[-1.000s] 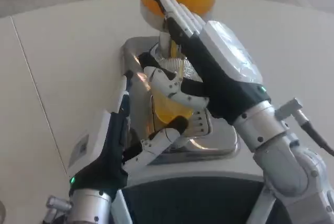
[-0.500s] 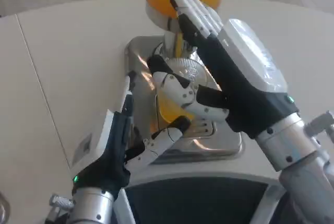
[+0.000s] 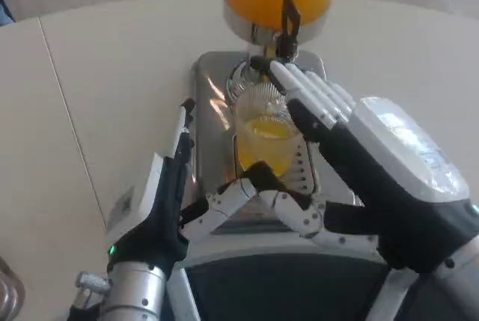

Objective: Grasp the cup under the faucet to collect the drink, then remove the cup.

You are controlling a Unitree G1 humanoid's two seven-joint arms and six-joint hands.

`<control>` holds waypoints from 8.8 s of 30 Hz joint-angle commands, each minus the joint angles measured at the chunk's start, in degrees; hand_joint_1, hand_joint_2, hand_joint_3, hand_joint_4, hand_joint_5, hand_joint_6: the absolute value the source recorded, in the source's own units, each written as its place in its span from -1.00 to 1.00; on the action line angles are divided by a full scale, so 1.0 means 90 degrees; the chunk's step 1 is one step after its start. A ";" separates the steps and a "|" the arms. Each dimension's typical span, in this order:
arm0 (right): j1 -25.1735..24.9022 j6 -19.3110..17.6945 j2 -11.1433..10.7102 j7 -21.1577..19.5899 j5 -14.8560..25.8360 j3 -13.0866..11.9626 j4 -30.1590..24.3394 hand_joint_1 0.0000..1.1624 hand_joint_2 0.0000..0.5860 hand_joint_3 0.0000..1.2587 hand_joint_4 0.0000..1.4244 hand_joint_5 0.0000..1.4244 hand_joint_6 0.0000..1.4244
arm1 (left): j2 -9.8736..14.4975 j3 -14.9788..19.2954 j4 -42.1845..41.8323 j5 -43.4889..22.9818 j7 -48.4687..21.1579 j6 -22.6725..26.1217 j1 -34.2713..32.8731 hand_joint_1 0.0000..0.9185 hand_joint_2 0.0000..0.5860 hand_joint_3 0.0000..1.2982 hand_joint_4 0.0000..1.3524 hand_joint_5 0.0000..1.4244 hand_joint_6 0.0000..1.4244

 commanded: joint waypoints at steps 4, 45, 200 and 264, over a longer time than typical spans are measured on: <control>0.0904 0.0182 -0.0286 0.0531 -0.0505 -0.0326 -0.0735 0.10 0.67 -0.96 -1.00 -1.00 -1.00 | -0.0048 -0.0060 0.0370 -0.0090 0.0155 -0.0071 -0.0299 -0.67 -0.78 -1.00 -1.00 -0.76 -0.52; 0.3258 0.0076 0.0683 0.1911 -0.2111 -0.0448 -0.1479 0.13 0.56 -0.88 -1.00 -1.00 -1.00 | -0.0013 -0.0184 0.3135 -0.0572 0.1314 -0.1599 -0.1902 -0.01 -0.73 -1.00 -1.00 -0.76 -0.46; 0.2388 0.1083 0.0734 0.2206 -0.1852 -0.0619 -0.0725 0.36 0.58 -0.85 -1.00 -1.00 -0.99 | -0.1293 -0.1110 0.5113 0.0155 0.4717 -0.0056 -0.3173 0.00 -0.52 0.53 0.68 0.81 1.00; 0.1730 0.0936 0.0573 0.1821 -0.1873 -0.0278 -0.0399 0.29 0.55 -0.87 -1.00 -1.00 -1.00 | 0.1763 -0.0261 0.2038 0.0216 0.2373 -0.2108 -0.1167 0.01 -0.63 0.57 0.78 0.91 1.00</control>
